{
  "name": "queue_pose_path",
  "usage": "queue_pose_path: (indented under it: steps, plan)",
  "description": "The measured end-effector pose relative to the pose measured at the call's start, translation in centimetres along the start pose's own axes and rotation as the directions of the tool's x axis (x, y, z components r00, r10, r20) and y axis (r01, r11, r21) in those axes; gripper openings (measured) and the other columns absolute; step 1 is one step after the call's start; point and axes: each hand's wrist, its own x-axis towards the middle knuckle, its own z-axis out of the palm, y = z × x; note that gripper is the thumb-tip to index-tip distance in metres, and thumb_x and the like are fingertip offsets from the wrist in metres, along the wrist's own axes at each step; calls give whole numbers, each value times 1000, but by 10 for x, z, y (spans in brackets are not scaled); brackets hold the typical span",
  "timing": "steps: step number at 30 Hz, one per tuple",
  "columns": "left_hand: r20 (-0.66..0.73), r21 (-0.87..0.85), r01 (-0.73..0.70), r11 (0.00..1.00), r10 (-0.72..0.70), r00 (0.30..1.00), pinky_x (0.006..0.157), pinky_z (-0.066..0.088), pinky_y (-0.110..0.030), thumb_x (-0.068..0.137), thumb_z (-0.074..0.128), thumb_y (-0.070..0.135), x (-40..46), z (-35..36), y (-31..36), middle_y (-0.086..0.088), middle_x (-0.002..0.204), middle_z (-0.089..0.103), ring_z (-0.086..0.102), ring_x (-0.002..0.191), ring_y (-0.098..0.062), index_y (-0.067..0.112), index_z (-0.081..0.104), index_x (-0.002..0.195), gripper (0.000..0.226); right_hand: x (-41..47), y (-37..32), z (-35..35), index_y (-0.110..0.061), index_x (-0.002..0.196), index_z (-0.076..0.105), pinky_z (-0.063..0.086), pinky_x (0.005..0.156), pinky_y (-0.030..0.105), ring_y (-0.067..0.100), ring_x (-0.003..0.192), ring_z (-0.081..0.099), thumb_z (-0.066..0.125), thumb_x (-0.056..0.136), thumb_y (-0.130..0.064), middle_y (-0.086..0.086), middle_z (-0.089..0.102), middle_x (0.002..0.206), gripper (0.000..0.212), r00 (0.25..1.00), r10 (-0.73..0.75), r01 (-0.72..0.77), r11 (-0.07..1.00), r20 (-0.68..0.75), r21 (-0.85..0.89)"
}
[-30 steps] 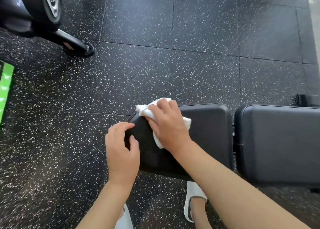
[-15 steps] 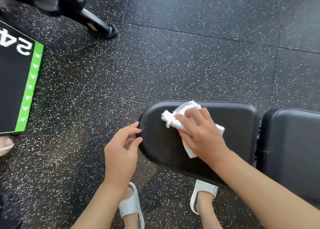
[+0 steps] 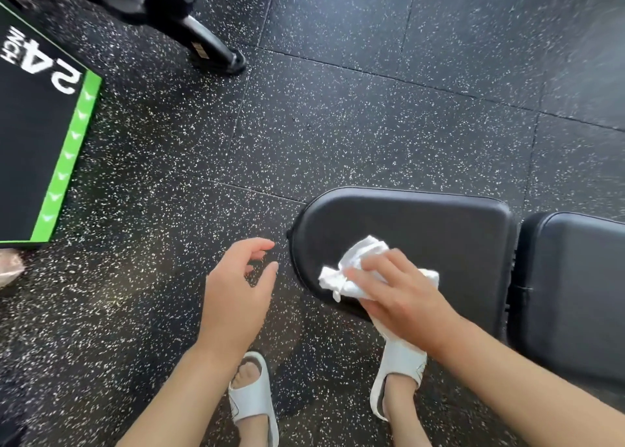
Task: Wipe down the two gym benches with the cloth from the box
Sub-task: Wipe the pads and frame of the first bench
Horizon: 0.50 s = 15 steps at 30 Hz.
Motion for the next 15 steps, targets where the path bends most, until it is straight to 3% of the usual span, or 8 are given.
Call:
queue_pose_path:
  steps: [3, 5, 7, 10, 12, 15]
  plan:
    - [-16, 21, -16, 1000, 16, 1000, 97, 51, -26, 97, 72, 18, -6, -1, -4, 28, 118, 65, 62, 118, -2, 34, 67, 124, 32, 36, 11, 2, -7, 122, 72, 49, 85, 47, 32, 92, 48, 73, 95, -13, 14, 61, 107, 27, 967, 223, -227, 974, -124, -14]
    - [-35, 28, -20, 999, 21, 999, 98, 51, -25, 98, 71, 18, -10, -1, -8, 29, 119, 64, 61, 119, 1, 33, 66, 126, 32, 75, -1, 17, -7, 122, 72, 48, 88, 46, 34, 96, 49, 70, 97, -17, 15, 61, 107, 26, 945, 272, -276, 961, -182, 4]
    - [-67, 29, -19, 999, 21, 998, 99, 51, -27, 98, 70, 17, -13, -2, -11, 29, 120, 63, 60, 118, 3, 31, 67, 126, 32, 102, -24, 38, -6, 116, 72, 48, 86, 45, 34, 96, 51, 67, 96, -18, 13, 61, 106, 24, 961, 225, -224, 974, -163, 23]
    - [-94, 36, -16, 999, 19, 995, 98, 54, -34, 99, 68, 17, -14, -4, -12, 23, 119, 64, 60, 116, 2, 27, 67, 126, 29, 89, -53, 52, -6, 113, 71, 51, 77, 45, 30, 91, 52, 67, 92, -16, 12, 63, 107, 23, 1000, -15, 15, 1000, -6, -16]
    - [-85, 55, -41, 998, 45, 995, 99, 53, -35, 99, 66, 16, -12, -4, -8, 19, 120, 64, 58, 117, 2, 26, 66, 127, 30, 53, -48, 44, -7, 117, 71, 52, 74, 42, 28, 87, 54, 70, 92, -13, 10, 63, 106, 26, 985, -154, 157, 987, 75, -25]
    - [-41, 84, -114, 990, 118, 992, 100, 48, -27, 100, 64, 13, -9, 5, 4, 18, 120, 63, 58, 118, -2, 26, 64, 128, 31, -5, -7, 12, -10, 127, 68, 51, 84, 38, 27, 92, 52, 65, 100, -19, 6, 60, 111, 28, 990, -128, 128, 992, 58, 9]
